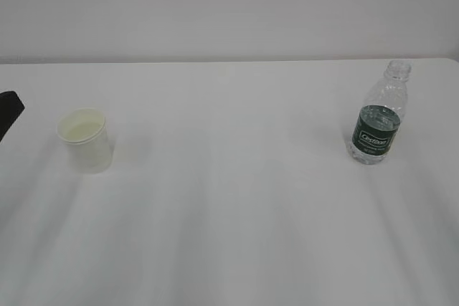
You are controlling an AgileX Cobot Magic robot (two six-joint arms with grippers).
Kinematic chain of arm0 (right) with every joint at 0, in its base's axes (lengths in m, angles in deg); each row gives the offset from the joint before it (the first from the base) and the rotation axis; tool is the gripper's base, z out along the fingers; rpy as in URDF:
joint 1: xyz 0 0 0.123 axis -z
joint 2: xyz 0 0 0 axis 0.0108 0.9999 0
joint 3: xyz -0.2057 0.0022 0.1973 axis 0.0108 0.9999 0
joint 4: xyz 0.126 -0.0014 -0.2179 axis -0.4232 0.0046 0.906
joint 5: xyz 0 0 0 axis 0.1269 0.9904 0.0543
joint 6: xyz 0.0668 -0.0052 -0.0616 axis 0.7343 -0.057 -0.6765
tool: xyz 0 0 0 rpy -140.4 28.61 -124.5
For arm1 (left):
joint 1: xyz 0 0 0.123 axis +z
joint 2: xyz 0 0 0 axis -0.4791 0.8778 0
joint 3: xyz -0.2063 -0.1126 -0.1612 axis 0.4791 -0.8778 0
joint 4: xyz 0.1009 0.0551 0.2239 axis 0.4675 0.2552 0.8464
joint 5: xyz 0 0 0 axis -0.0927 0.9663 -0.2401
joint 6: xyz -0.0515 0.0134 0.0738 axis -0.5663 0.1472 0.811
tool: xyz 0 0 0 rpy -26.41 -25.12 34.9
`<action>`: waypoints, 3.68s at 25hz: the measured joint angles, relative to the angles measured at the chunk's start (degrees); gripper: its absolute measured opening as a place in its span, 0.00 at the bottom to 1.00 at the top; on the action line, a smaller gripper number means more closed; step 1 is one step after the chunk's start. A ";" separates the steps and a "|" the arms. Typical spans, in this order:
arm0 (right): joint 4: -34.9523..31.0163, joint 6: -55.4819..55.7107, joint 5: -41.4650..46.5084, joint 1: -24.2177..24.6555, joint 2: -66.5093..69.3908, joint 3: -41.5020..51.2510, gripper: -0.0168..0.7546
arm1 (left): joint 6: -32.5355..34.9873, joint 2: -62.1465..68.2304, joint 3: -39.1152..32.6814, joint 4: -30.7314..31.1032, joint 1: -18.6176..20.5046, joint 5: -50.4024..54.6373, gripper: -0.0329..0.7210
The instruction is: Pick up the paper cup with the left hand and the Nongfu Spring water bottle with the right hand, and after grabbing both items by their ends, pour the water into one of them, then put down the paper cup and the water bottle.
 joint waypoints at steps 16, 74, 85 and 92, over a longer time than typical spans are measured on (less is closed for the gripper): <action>0.46 0.19 4.65 0.00 0.00 -3.21 0.78 | -0.61 -1.18 11.58 -2.99 0.00 13.79 0.80; -34.61 -24.72 66.41 0.00 -10.11 -21.13 0.78 | 6.47 -49.06 33.07 -10.50 -14.45 117.80 0.70; -36.06 -26.29 75.16 0.00 -22.35 -21.26 0.78 | 8.83 -61.01 33.32 -14.10 -14.45 128.34 0.69; -36.06 -27.16 81.26 0.00 -28.44 -21.39 0.78 | 9.05 -64.48 33.44 -17.85 -14.45 132.95 0.69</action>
